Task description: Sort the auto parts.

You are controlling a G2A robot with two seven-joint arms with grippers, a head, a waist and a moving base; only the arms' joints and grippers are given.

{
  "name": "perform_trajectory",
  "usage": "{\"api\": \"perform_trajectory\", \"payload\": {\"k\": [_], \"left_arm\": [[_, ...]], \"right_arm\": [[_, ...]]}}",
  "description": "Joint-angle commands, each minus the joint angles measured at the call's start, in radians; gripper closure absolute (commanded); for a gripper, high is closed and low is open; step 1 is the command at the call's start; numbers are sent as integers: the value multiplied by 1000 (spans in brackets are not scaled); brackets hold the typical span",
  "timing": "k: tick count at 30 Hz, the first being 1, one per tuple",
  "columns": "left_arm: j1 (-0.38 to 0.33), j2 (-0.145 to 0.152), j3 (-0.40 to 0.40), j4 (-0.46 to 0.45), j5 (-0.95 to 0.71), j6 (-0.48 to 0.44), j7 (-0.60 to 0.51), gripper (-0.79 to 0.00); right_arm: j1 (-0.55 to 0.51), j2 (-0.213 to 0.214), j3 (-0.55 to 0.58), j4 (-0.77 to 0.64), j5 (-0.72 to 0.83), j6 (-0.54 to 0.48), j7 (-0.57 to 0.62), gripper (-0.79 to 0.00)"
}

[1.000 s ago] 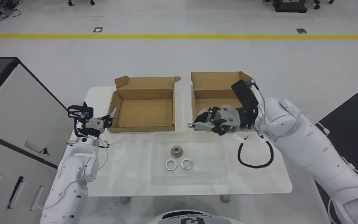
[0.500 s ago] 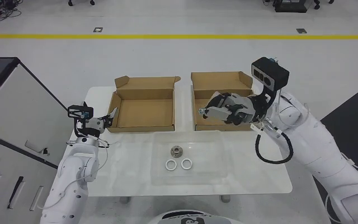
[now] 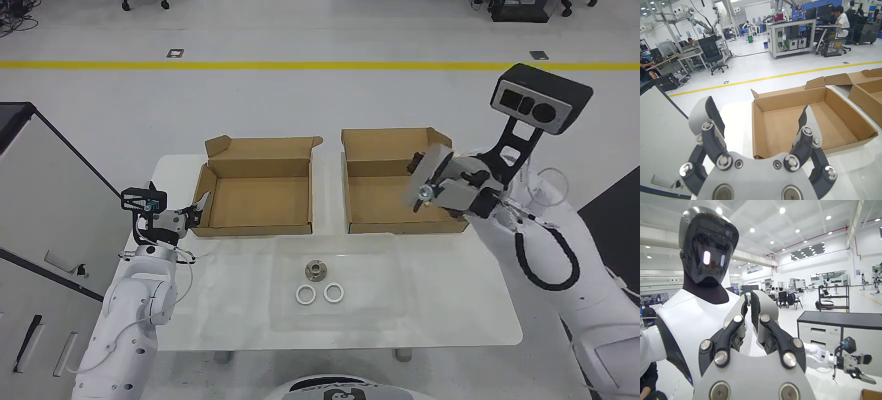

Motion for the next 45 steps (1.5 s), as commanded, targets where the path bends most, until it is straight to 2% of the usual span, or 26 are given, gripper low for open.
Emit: {"api": "perform_trajectory", "payload": {"k": [1,10,13,22,28,45], "left_arm": [[0,0,0,0,0,0,0,-785],[0,0,0,0,0,0,0,-785],[0,0,0,0,0,0,0,-785],[0,0,0,0,0,0,0,-785],[0,0,0,0,0,0,0,-785],[0,0,0,0,0,0,0,-785]], "right_arm": [[0,-8,-2,-10,24,0,0,0],[0,-44,-12,-31,137,0,0,0],[0,-49,5,0,84,0,0,0],[-18,-51,83,85,-204,0,0,0],[-35,-60,95,82,-240,0,0,0],[-72,-88,40,9,169,0,0,0]]}}
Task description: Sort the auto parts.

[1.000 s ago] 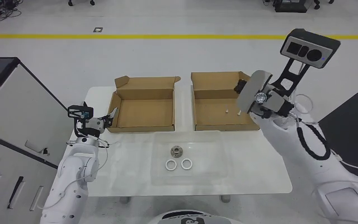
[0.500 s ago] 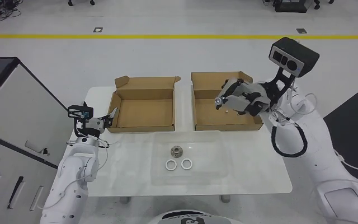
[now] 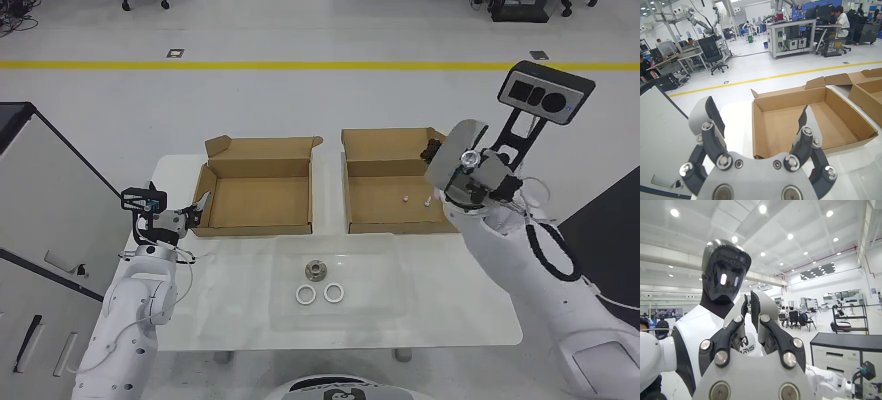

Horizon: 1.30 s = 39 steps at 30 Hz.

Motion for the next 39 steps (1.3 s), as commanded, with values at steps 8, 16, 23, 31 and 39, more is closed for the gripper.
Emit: {"api": "perform_trajectory", "payload": {"k": [8,16,23,31,39], "left_arm": [[0,0,0,0,0,0,0,-785],[0,0,0,0,0,0,0,-785],[0,0,0,0,0,0,0,-785],[0,0,0,0,0,0,0,-785],[0,0,0,0,0,0,0,-785]], "right_arm": [[-12,-9,42,15,-40,16,16,0],[-15,4,79,52,-353,4,4,0],[-26,8,74,42,-393,0,0,0],[-27,6,9,4,-161,1,1,0],[-28,6,-7,-11,20,35,35,0]]}}
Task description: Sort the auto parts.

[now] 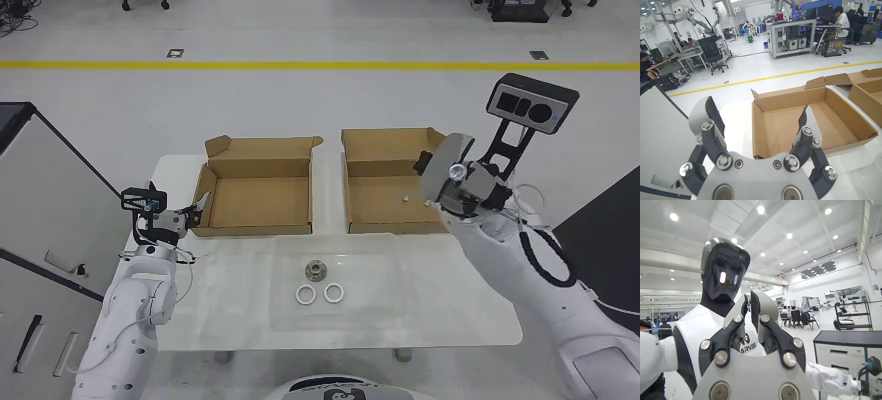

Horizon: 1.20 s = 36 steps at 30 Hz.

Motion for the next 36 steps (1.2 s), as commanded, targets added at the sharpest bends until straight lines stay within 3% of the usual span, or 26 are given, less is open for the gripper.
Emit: {"api": "perform_trajectory", "payload": {"k": [1,27,36], "left_arm": [[0,0,0,0,0,0,0,-785],[0,0,0,0,0,0,0,-785],[0,0,0,0,0,0,0,-785]], "right_arm": [[-1,-2,6,-2,37,17,17,0],[-3,-6,17,-4,76,42,42,0],[-73,15,196,80,-161,150,20,0]]}}
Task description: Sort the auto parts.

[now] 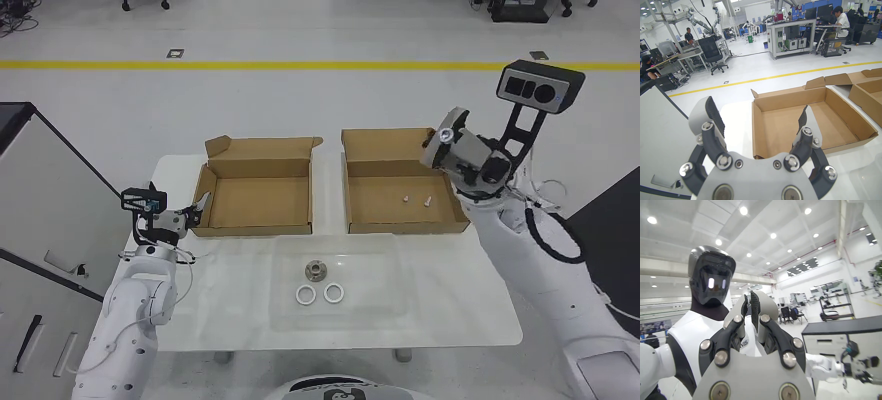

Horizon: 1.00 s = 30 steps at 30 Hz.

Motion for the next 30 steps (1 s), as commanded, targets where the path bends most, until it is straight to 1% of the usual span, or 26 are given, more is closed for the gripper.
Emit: {"api": "perform_trajectory", "payload": {"k": [1,7,10,11,13,15,18,20,27,30], "left_arm": [[0,0,0,0,0,0,0,-785],[0,0,0,0,0,0,0,-785],[0,0,0,0,0,0,0,-785],[0,0,0,0,0,0,0,-785],[0,0,0,0,0,0,0,-785],[0,0,0,0,0,0,0,-785],[0,0,0,0,0,0,0,-785],[0,0,0,0,0,0,0,-785],[0,0,0,0,0,0,0,-785],[0,0,0,0,0,0,0,-785]], "right_arm": [[-26,9,58,21,-54,29,10,0],[-98,42,241,82,-230,134,81,0],[-115,57,320,99,-365,192,117,0],[-113,63,346,101,-446,207,135,0],[-113,68,368,106,-527,247,133,0],[-90,76,386,110,-682,279,153,0],[-42,81,375,111,-890,300,153,0],[-3,82,346,112,-1043,299,153,0],[139,70,167,170,-1497,298,115,0],[187,59,82,210,-1649,300,84,0]]}}
